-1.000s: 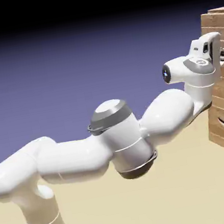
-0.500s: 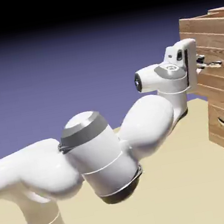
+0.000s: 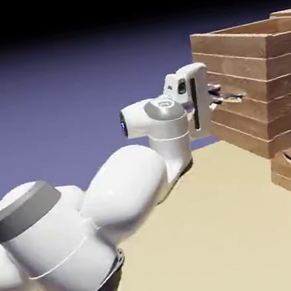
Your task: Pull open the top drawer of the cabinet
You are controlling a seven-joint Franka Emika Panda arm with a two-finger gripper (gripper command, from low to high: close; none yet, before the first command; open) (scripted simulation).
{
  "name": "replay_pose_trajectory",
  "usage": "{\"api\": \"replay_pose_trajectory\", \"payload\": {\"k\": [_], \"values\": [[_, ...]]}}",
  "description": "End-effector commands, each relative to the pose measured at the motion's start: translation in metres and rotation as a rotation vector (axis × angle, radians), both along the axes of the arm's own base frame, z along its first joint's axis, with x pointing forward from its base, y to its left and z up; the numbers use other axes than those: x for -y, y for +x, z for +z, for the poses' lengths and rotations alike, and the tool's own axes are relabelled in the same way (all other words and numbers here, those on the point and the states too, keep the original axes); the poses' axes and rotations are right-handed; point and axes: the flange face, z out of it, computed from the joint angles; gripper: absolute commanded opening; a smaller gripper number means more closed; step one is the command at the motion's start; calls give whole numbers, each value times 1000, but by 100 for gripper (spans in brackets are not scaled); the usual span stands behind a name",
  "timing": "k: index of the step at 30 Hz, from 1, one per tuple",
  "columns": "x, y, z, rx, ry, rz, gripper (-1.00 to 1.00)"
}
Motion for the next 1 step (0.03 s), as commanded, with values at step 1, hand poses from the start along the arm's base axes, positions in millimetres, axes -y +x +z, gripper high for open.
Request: {"api": "replay_pose_trajectory", "payload": {"k": [1], "values": [[0,-13,0,0,1,0,100]]}}
